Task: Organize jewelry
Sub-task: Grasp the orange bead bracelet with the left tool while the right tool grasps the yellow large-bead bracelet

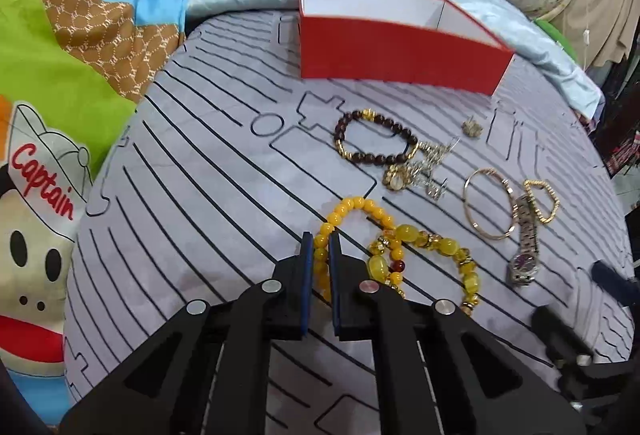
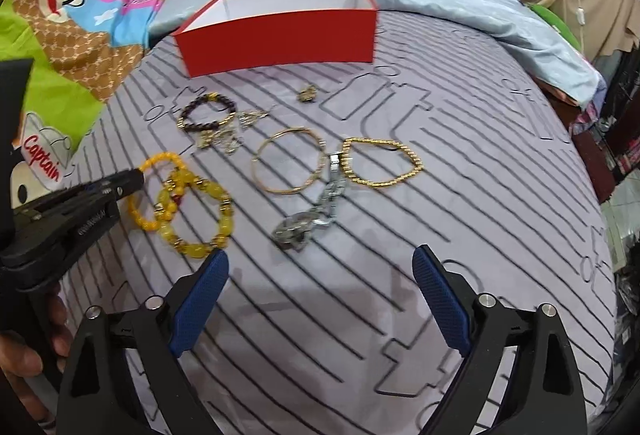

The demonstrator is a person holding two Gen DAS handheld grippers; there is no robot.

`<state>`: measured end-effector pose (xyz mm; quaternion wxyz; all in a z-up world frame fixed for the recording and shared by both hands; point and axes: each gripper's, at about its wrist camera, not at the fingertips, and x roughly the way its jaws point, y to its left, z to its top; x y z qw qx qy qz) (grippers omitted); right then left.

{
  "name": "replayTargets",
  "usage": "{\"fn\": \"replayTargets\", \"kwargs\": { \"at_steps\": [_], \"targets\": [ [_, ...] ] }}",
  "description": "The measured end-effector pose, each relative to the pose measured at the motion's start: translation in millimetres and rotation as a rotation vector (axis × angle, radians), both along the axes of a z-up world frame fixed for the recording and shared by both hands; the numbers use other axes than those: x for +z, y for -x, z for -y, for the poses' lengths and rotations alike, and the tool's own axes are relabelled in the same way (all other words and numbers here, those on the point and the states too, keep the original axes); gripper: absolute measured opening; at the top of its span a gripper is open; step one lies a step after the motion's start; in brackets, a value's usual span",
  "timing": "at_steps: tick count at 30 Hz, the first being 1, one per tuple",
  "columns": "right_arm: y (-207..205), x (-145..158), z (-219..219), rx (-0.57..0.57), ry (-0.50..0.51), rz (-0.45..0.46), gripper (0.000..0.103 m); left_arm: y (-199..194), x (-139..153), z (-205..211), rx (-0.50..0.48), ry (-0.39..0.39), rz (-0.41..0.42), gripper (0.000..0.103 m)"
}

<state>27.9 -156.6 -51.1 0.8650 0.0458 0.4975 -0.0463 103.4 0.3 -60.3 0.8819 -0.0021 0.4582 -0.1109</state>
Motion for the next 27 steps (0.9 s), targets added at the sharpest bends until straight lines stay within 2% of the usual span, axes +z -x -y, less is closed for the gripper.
{"fn": "replayTargets", "kwargs": {
  "at_steps": [7,9,18,23,27],
  "targets": [
    [-13,-3,-28,0.082,-0.039,-0.002,0.065,9,26,-21,0.02,0.036,0.017,0.007],
    [-19,-4,-35,0.103,-0.048,-0.003,0.062,10,29,-27,0.026,0.039,0.019,0.007],
    [-51,-12,-55,0.165,-0.049,-0.018,0.038,10,34,-45,0.06,0.041,0.009,0.007],
    [-57,0,-64,0.194,-0.059,0.008,0.037,10,29,-49,0.063,0.035,-0.003,0.007],
    [-57,-15,-66,0.207,-0.058,-0.029,0.036,9,27,-49,0.062,0.037,-0.01,0.007]
  ]
}}
